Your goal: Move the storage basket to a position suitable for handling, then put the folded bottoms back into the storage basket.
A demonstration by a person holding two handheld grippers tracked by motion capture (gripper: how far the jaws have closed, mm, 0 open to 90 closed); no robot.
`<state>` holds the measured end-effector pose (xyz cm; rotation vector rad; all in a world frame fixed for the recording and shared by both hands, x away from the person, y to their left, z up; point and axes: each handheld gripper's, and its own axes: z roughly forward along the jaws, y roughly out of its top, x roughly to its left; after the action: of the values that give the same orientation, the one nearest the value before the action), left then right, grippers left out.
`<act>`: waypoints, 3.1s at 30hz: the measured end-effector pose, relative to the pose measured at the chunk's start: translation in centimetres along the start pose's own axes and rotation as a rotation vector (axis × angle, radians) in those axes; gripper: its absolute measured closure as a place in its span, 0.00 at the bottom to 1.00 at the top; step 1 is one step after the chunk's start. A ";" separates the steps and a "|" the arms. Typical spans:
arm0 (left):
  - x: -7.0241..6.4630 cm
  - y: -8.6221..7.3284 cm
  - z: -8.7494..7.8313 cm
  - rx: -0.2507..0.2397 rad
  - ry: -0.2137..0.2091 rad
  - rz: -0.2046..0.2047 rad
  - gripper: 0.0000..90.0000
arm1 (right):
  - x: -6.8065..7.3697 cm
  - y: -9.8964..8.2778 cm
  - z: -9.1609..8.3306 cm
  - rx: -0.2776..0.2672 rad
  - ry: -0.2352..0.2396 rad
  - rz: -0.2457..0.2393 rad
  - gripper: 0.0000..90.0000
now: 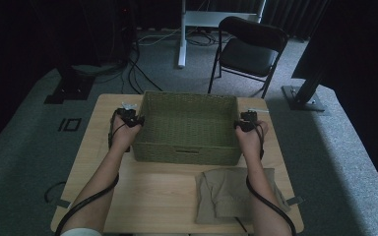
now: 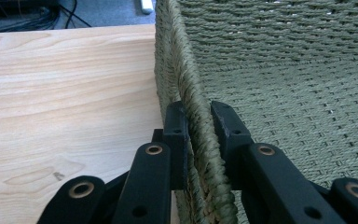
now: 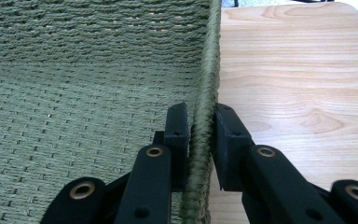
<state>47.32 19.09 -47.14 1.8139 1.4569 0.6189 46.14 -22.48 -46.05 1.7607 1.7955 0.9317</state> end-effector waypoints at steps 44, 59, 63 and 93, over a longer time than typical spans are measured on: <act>-7.3 -0.4 0.4 0.017 -0.020 -0.039 0.85 | -7.5 0.3 -1.5 0.046 0.017 -0.013 0.85; -7.6 0.2 0.2 0.021 -0.079 0.070 0.47 | -7.7 0.5 -1.2 -0.032 0.098 -0.067 0.40; -7.8 0.6 0.1 -0.004 -0.106 0.098 0.34 | -7.7 0.6 -1.2 -0.061 0.128 -0.081 0.27; -6.2 2.4 -4.1 -0.093 -0.214 0.131 0.21 | -7.5 1.2 -4.3 -0.150 0.152 -0.212 0.15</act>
<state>44.20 13.82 -42.26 1.8517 1.1573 0.5295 44.39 -30.60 -43.28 1.4107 1.9072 1.1038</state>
